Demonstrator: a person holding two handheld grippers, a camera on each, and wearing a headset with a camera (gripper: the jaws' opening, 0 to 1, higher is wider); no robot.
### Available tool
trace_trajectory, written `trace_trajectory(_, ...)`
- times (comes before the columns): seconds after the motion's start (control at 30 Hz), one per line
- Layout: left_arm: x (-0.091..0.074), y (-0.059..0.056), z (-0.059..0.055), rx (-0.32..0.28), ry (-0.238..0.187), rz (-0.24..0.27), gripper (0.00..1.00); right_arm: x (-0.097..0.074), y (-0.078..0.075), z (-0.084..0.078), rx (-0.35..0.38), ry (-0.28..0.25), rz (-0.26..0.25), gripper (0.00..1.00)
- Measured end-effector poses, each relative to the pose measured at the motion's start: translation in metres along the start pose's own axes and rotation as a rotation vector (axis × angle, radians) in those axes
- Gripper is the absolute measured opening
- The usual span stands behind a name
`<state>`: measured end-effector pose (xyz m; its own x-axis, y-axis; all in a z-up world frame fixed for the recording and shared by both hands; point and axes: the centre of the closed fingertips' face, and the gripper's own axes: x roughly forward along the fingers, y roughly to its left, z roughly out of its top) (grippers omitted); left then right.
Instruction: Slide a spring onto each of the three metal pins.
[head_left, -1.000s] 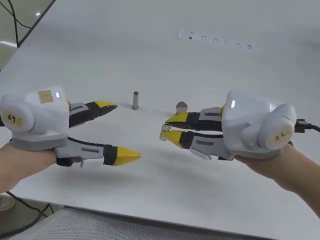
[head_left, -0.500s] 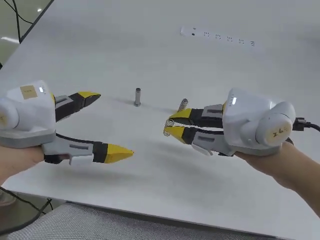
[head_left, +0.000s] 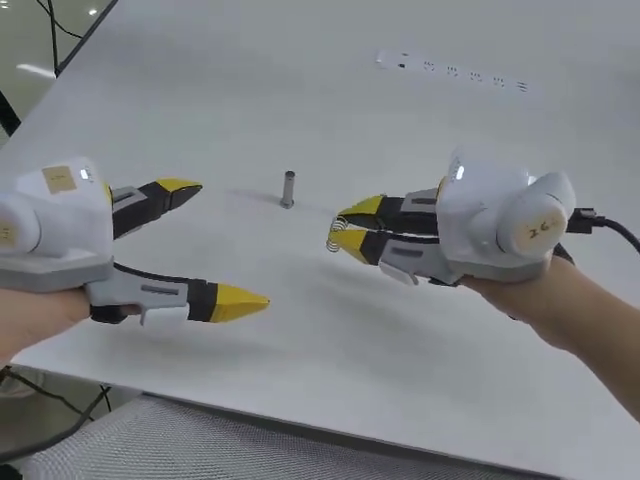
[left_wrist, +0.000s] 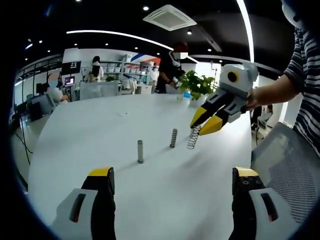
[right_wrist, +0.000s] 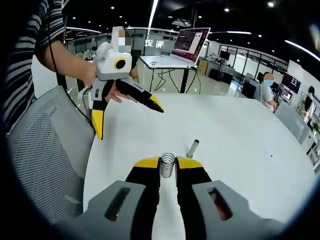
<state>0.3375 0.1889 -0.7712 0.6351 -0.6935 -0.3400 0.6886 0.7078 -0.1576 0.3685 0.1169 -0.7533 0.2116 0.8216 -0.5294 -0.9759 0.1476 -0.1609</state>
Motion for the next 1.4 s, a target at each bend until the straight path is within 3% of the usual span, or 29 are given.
trace_trajectory(0.4, -0.004, 0.002, -0.004, -0.012, 0.001, 0.012, 0.97, 0.023, -0.03, 0.019, -0.007, -0.01, -0.034, 0.13)
trace_trajectory(0.63, -0.002, -0.002, -0.007, -0.021, -0.002, -0.002, 0.97, 0.034, -0.045, 0.03, -0.017, -0.01, -0.066, 0.13)
trace_trajectory(0.9, -0.005, -0.005, -0.01, -0.026, -0.002, -0.014, 0.97, 0.047, -0.065, 0.038, 0.1, -0.05, -0.11, 0.13)
trace_trajectory(1.4, -0.006, -0.006, -0.012, -0.038, -0.005, -0.025, 0.97, 0.064, -0.065, 0.032, 0.143, -0.029, -0.095, 0.13)
